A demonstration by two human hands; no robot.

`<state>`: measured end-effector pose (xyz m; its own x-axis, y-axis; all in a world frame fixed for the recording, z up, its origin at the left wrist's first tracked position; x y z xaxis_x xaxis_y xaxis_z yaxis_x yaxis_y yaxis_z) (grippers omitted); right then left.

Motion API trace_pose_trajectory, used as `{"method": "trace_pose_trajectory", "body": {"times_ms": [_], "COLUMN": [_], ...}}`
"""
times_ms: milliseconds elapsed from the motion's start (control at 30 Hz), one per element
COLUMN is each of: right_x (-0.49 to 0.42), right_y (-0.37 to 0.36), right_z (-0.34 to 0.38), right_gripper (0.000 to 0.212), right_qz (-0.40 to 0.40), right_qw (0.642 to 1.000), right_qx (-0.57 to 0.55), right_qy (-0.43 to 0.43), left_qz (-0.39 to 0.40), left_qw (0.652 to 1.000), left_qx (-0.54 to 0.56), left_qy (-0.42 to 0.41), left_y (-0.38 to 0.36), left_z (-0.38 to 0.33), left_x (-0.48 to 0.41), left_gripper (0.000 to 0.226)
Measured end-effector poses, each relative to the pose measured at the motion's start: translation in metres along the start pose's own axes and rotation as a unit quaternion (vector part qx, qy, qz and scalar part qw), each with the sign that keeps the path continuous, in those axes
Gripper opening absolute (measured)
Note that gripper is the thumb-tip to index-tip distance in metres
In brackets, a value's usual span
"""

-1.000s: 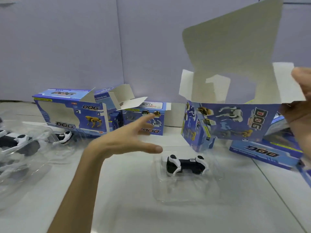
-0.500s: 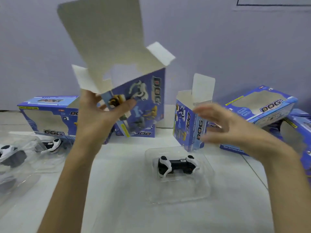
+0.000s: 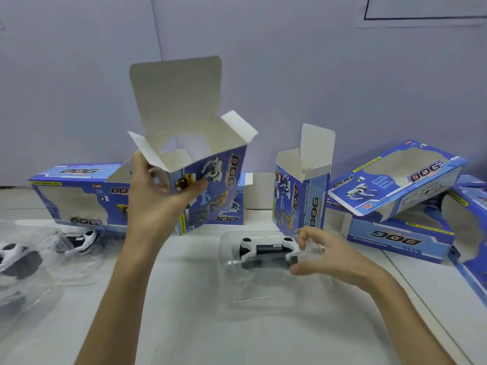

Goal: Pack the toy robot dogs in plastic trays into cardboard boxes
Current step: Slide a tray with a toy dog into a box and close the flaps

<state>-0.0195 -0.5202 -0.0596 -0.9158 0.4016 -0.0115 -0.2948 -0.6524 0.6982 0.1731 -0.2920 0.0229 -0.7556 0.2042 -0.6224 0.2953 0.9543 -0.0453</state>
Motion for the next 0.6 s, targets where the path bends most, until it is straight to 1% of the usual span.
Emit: {"method": "trace_pose_trajectory", "body": {"times_ms": [100, 200, 233, 300, 400, 433, 500, 600], "right_x": [0.004, 0.018, 0.024, 0.032, 0.04, 0.041, 0.045, 0.047], "right_y": [0.02, 0.052, 0.061, 0.077, 0.093, 0.097, 0.101, 0.1], "right_z": [0.005, 0.01, 0.012, 0.017, 0.027, 0.033, 0.043, 0.051], "right_gripper": [0.051, 0.05, 0.049, 0.045, 0.051, 0.048, 0.037, 0.03], "right_qz": [-0.01, -0.02, -0.025, -0.045, -0.094, -0.113, -0.154, -0.224], "right_qw": [0.998, 0.986, 0.977, 0.945, 0.895, 0.883, 0.871, 0.874], "right_qx": [-0.066, -0.136, -0.175, -0.269, -0.371, -0.387, -0.393, -0.361], "right_qy": [0.012, 0.09, 0.122, 0.18, 0.23, 0.239, 0.251, 0.237], "left_qz": [0.015, 0.005, 0.004, 0.01, 0.013, 0.01, 0.007, 0.007], "left_qw": [1.0, 1.0, 1.0, 1.0, 0.998, 0.996, 0.989, 0.973], "left_qx": [0.01, 0.012, 0.005, -0.005, -0.049, -0.075, -0.123, -0.187], "left_qy": [-0.015, -0.026, -0.03, -0.029, -0.041, -0.053, -0.08, -0.133], "left_y": [-0.005, -0.006, -0.007, -0.008, -0.011, -0.012, -0.016, -0.025], "left_z": [0.003, 0.003, 0.003, 0.003, 0.002, 0.001, -0.003, -0.008], "left_x": [0.002, 0.003, 0.004, 0.006, 0.01, 0.011, 0.014, 0.02], "left_gripper": [0.07, 0.07, 0.071, 0.075, 0.082, 0.084, 0.089, 0.091]}}
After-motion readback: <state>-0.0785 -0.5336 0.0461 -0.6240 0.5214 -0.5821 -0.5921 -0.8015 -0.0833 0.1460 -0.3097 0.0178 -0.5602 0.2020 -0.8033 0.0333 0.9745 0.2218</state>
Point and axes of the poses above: each hand's wrist, its own x-axis away from the middle knuckle, its own y-axis out of the back of the hand, z = x × y, the point moved 2 cm from there along -x, towards the middle knuckle, and after that the axes turned 7 degrees about x, right-handed, at the moved point
